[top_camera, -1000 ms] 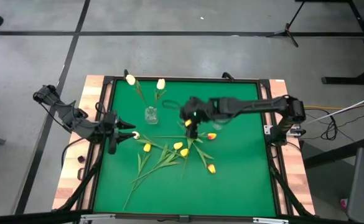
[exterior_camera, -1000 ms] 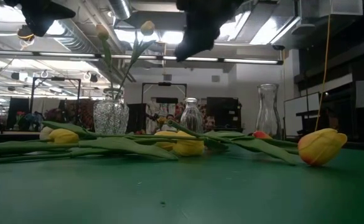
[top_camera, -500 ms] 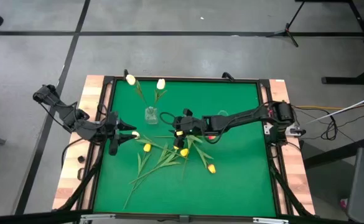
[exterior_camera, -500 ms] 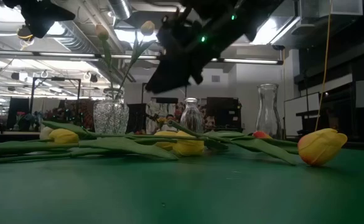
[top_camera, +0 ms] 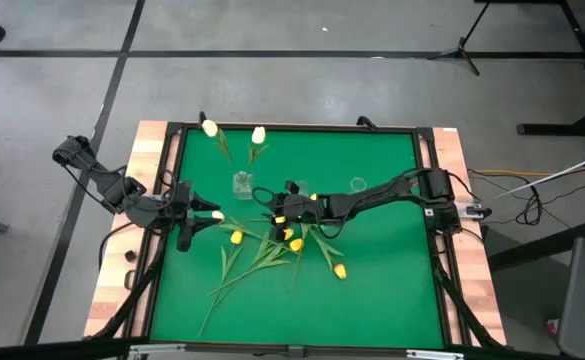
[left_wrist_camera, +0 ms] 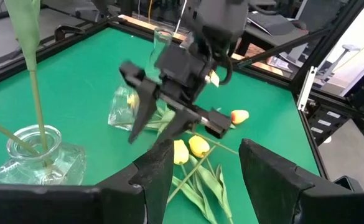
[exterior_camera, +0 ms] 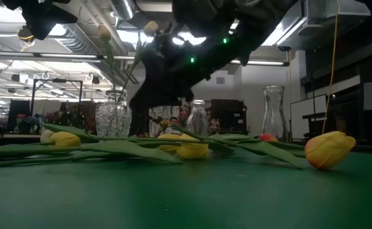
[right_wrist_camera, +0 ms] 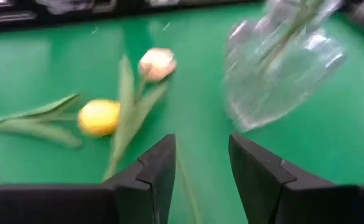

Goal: Sort flowers into vase by color
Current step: Put the white flower into the left transparent vase

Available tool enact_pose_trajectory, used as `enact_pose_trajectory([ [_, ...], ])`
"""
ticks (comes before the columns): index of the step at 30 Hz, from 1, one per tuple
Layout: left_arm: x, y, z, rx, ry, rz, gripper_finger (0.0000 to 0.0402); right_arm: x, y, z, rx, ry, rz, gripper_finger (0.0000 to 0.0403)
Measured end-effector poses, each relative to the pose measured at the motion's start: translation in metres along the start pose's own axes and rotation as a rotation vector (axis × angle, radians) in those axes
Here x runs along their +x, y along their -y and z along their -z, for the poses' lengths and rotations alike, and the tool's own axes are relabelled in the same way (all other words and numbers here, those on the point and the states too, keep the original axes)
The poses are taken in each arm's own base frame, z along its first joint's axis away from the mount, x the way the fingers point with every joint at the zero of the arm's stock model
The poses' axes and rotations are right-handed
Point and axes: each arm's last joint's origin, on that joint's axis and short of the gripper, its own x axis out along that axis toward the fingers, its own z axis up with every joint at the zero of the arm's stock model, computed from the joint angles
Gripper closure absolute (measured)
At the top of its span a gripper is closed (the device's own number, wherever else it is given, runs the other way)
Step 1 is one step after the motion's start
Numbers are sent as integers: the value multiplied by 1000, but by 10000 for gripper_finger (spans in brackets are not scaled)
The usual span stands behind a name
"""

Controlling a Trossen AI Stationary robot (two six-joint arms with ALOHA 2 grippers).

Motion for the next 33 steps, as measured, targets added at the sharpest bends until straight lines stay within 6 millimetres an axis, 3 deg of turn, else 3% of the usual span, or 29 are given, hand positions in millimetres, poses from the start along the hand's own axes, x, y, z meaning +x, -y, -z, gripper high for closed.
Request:
enact_pose_trajectory([
  [3,0,0,0,0,0,-1,223,8,-6,12,-10,-19,-9,253],
  [11,0,0,0,-1,10,-13,223,27,-23,17,-28,-25,-29,253],
  [15,0,0,0,-7,10,-13,223,26,-25,4,-15,25,-41,253],
  [33,0,0,-1,-13,15,-10,223,19,-52,4,-60,-16,-28,253],
])
